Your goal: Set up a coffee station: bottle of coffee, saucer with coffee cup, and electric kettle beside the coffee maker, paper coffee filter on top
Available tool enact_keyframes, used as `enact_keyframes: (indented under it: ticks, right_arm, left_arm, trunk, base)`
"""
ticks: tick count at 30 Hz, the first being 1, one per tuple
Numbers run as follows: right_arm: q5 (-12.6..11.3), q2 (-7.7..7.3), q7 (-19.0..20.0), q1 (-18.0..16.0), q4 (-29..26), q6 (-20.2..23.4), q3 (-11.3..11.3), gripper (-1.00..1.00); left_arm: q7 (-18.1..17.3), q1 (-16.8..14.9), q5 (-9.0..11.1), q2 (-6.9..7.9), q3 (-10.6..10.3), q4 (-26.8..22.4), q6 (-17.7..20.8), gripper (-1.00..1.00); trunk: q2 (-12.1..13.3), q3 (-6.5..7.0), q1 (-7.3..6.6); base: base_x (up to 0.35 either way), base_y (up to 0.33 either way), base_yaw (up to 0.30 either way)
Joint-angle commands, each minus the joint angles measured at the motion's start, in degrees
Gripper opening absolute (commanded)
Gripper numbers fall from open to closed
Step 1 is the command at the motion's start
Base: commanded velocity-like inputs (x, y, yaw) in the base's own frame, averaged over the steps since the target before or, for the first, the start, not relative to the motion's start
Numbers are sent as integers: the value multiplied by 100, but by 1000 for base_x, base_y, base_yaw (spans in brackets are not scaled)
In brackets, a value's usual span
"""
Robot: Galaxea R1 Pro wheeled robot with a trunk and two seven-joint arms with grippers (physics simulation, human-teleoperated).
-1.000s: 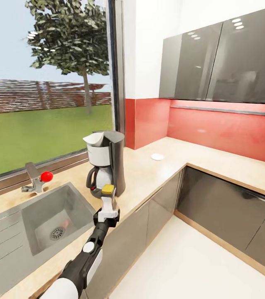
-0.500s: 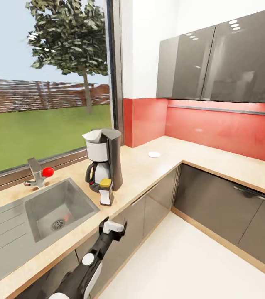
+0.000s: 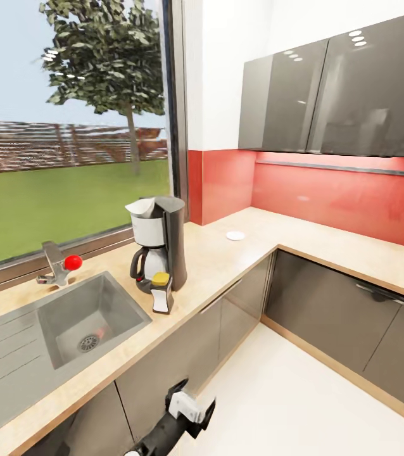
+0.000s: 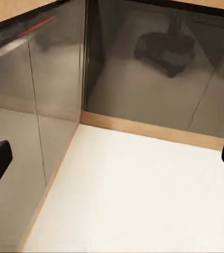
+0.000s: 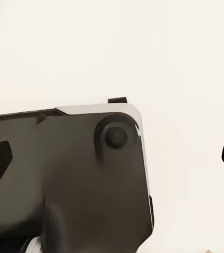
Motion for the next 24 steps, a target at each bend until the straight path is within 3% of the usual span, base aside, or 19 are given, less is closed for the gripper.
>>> enact_keyframes:
  ticks: [1,10,16,17,24]
  right_arm:
    - [-7,4,0,1,-9,-13,-27,100]
    - [-28,4,-1,1,-17,-12,-65,100]
    - [-33,5,0,1,-18,-11,-71,100]
    - [-34,12,-3,1,-18,-11,-68,100]
    - [-33,6,0,1,-11,-11,-62,100]
  left_arm:
    - [8,124,-65,13,24,11,-19,100]
    - [139,518,-58,327,57,78,15,100]
    - [481,543,-55,355,55,303,2,100]
    - [551,537,-67,349,45,607,-18,100]
    - [556,534,-85,352,0,724,-47,100]
  trunk:
    - [-12,-11,4]
    - [-12,-11,4]
    - [-12,-11,4]
    - [-12,-11,4]
    - [-12,-11,4]
  base:
    - [0,0,0]
    - [0,0,0]
    - [0,0,0]
    - [0,0,0]
    - [46,-30,0]
